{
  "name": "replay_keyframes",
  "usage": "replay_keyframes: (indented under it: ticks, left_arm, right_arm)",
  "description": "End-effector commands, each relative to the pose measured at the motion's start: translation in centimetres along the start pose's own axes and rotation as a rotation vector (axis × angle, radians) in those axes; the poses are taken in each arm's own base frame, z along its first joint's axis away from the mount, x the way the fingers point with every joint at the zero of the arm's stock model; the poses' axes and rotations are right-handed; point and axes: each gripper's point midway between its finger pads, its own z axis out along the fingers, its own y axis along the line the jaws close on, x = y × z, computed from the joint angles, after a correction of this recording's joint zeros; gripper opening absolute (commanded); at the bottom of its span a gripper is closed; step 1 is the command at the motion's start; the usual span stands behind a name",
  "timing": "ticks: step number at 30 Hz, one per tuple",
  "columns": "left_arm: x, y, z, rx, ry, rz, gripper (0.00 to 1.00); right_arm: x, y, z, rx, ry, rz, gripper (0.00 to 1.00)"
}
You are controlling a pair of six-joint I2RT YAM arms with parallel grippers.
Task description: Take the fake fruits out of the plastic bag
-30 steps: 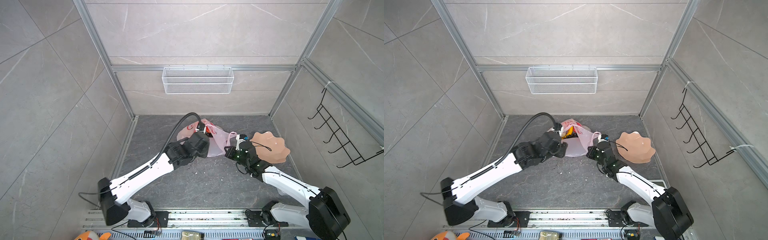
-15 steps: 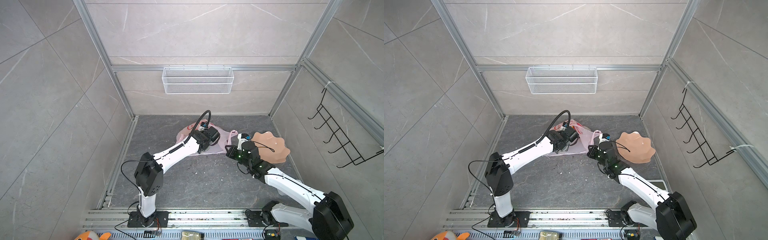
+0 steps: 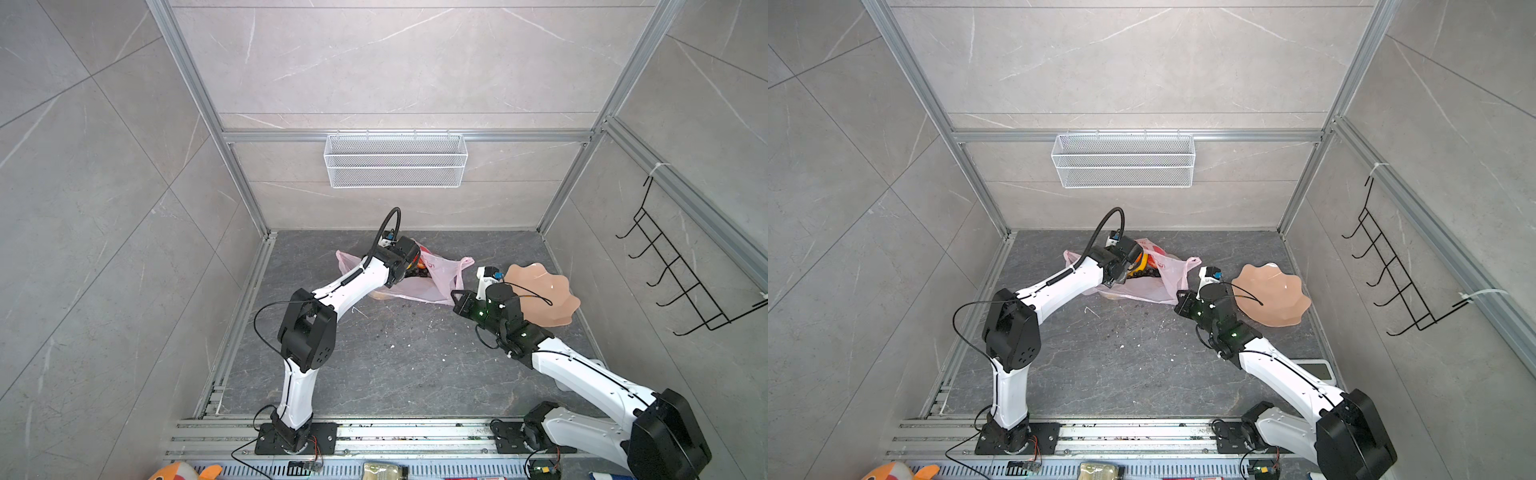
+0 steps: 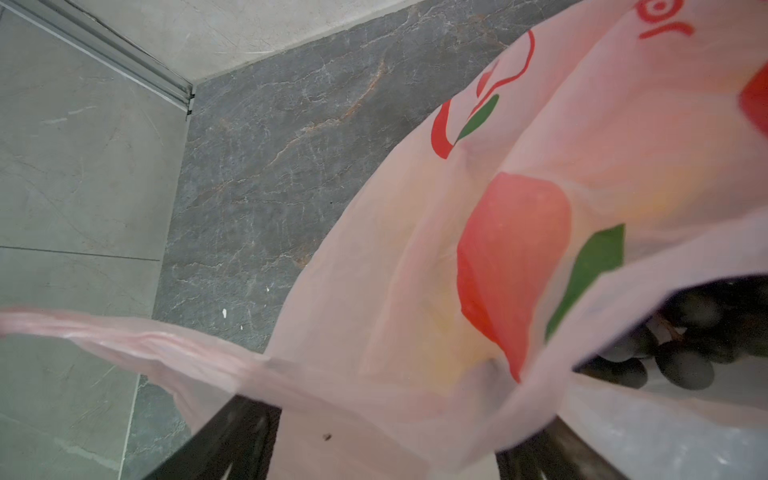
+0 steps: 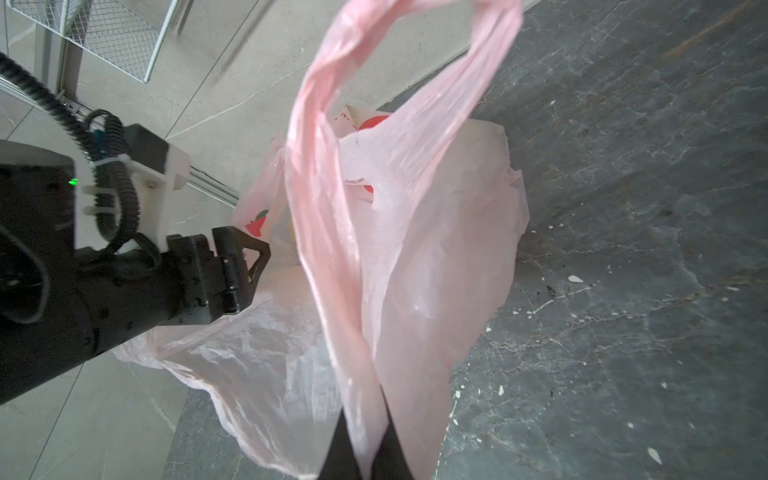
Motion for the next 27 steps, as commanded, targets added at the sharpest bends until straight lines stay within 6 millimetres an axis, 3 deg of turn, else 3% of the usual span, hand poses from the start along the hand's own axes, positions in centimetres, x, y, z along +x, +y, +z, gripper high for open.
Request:
replay_keyframes:
  ticks: [1,3,5,9,12,17,19,22,27]
  left_arm:
    - [-0.8,-1.0,0.2,0.053,-0.007,0.000,0.79]
    - [-0.3,-0.8,0.8,0.057,0.019,-0.026,0.79]
    - [0.1,0.1,1.5,0.066,0.047,-0.079,0.70]
    - [0.0,1.9,1.6,0.165,0.031,-0.211,0.31]
    - [0.0,3.4,1.1,0.288,0.002,-0.346,0.14]
    - [0.5,6.1,-0.9,0.387,-0.067,-0.463,0.02]
    - [0.6,5.9,-2.0,0.441,-0.089,-0.456,0.01]
    - [0.9,5.5,-3.4,0.516,-0.102,-0.441,0.00]
    - [1.5,4.4,-4.9,0.601,-0.094,-0.374,0.00]
  right_arm:
    - [0.2,-0.4,-0.5,0.023,0.002,-0.028,0.04]
    - [-0.1,-0.8,-0.5,0.047,-0.009,-0.030,0.04]
    - [-0.2,-1.4,-0.5,0.073,-0.015,-0.026,0.04]
    - [-1.1,-3.1,0.1,0.046,-0.018,0.029,0.04]
    - [-1.1,-4.3,1.0,0.026,-0.005,0.052,0.04]
    - [0.7,-3.7,1.9,-0.057,0.050,-0.007,0.00]
    - [1.6,-3.5,1.6,0.006,0.055,-0.104,0.07]
    - [2.0,-3.5,0.8,0.105,0.060,-0.220,0.28]
    - [0.2,-4.5,-1.4,0.241,0.041,-0.287,0.63]
